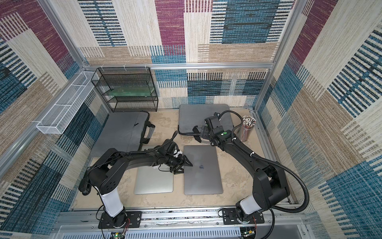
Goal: Open the zippered laptop bag and take out the laptop
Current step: Place the laptop at the center of the board, then reset both arms
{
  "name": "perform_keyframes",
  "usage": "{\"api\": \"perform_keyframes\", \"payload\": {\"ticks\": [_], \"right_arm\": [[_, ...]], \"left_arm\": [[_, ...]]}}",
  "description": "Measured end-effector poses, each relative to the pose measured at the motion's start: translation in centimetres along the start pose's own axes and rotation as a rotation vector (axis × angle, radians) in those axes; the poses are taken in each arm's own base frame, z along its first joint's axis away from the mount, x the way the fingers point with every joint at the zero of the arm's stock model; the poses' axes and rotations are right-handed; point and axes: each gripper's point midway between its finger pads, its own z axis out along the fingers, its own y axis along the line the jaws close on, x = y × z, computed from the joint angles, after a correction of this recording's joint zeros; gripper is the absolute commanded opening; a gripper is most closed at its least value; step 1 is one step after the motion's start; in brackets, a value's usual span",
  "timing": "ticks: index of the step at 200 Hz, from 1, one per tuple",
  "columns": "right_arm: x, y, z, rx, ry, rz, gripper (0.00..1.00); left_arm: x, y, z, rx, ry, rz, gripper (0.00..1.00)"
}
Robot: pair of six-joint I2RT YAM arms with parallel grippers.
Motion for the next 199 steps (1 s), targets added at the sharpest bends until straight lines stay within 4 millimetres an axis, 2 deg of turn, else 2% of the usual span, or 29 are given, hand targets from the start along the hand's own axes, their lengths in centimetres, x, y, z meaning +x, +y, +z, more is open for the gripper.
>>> {"api": "perform_keyframes", "payload": {"ticks": [30,68,81,103,127,171,199], "right_arm": [[-0.3,0.1,-0.6,-0.011,-0.013,0.014,0.89],[-0.6,-0.2,-1.9,-0.019,-0.039,0.038,1.00],[-0.7,-0.5,-2.4,-0.020,-0.049,0.045,0.95],[-0.7,-1.0,-3.1,-0.017,-0.066,0.058,0.95],[-0.4,-2.1,-3.9,-0.002,-0.086,0.073,0.95],[1.0,-5.6,-4.7,0.086,-0.121,0.096,0.95],[2.0,-8.2,-5.7,0.155,-0.166,0.108,0.95]], "left_arm": [[-0.1,-0.6,-1.8,-0.023,-0.032,0.018,1.00],[-0.3,-1.9,-5.0,-0.061,-0.107,0.109,0.99],[-0.3,-2.2,-6.3,-0.076,-0.139,0.134,0.98],[-0.4,-2.4,-8.6,-0.096,-0.197,0.178,0.98],[-1.6,-2.3,-11.8,-0.140,-0.314,0.226,0.99],[-4.0,-1.7,-18.1,-0.261,-0.581,0.340,0.99],[-4.9,0.4,-21.7,-0.377,-0.759,0.392,0.99]]}}
